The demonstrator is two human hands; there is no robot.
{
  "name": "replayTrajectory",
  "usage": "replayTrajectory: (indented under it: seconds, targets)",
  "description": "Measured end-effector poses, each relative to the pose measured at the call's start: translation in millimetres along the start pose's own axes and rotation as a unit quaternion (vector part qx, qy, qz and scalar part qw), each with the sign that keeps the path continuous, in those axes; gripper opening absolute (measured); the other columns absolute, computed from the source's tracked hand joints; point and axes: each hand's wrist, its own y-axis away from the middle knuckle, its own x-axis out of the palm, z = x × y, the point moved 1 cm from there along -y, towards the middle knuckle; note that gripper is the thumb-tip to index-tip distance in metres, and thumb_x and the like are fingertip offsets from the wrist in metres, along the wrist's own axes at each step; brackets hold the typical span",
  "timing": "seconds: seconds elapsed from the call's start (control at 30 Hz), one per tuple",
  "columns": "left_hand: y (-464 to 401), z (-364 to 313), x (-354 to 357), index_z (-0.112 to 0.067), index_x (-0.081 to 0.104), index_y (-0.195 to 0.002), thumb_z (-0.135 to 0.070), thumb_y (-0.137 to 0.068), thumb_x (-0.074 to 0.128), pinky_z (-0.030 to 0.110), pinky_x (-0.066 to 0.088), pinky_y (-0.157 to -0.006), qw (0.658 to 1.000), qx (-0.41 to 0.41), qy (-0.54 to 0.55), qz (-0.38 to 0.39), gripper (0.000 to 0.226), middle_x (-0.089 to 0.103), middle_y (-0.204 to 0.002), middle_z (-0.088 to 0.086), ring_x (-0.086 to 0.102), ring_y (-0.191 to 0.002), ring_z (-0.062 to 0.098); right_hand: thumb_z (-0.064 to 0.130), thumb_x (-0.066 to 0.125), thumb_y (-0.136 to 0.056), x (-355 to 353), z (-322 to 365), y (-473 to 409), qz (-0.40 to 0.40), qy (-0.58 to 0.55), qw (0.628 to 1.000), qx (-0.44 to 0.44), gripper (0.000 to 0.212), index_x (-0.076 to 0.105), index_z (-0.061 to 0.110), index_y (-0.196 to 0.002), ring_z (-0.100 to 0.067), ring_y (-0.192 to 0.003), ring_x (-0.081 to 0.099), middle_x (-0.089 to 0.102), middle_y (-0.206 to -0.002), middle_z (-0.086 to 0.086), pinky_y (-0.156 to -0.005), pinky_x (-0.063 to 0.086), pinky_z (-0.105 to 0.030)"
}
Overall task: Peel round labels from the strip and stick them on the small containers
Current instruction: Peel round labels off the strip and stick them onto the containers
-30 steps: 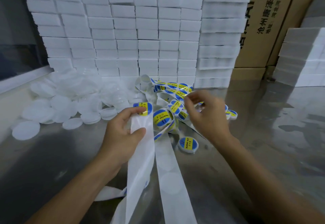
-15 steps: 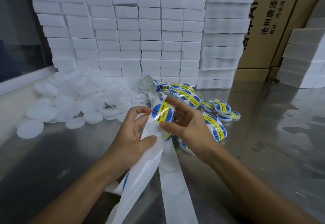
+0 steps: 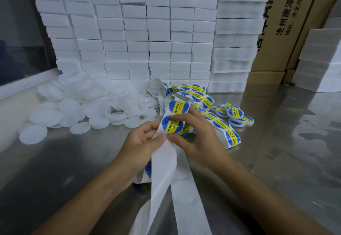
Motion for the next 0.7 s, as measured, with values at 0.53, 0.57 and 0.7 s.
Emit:
replayTrajectory:
  seconds: [0.53,0.57,0.7]
  targets:
    - [1.8,-2.8,1.1,-0.019,0.074,-0.084,-0.011,-0.091,0.062,0.032,0.059,-0.067,0.997,0.018,-0.005,-0.077,0.016,0.076,-0.085,0.010,0.072,-0.075,0.022,0.015,0.076,-0.083,-1.4,12.9,-2.5,-0.098,0.027,0.995,-0.024,0.006,0.077,0.010,-0.087,-0.007,-0.057,0.054,0.064,-0.064,0.000,-0.059,0.046,-0.018]
    - [1.8,-3.1,1.0,-0.018,0.074,-0.083,-0.009,-0.090,0.063,0.029,0.058,-0.061,0.996,0.019,0.000,-0.083,0.016,0.076,-0.084,0.009,0.073,-0.073,0.021,0.015,0.077,-0.083,-1.8,13.5,-3.4,-0.107,0.000,0.994,0.010,0.003,0.076,0.012,-0.083,-0.008,-0.054,0.051,0.061,-0.060,0.000,-0.056,0.044,-0.022]
    - [1.8,-3.2,-0.9,-0.022,0.070,-0.083,-0.002,-0.088,0.066,0.030,0.057,-0.057,0.995,0.024,-0.006,-0.099,0.020,0.077,-0.081,0.006,0.073,-0.067,0.022,0.015,0.076,-0.083,-7.7,9.0,-8.1,-0.137,-0.225,0.933,0.245,0.008,0.075,0.015,-0.075,-0.008,-0.052,0.051,0.062,-0.058,-0.001,-0.054,0.045,-0.024]
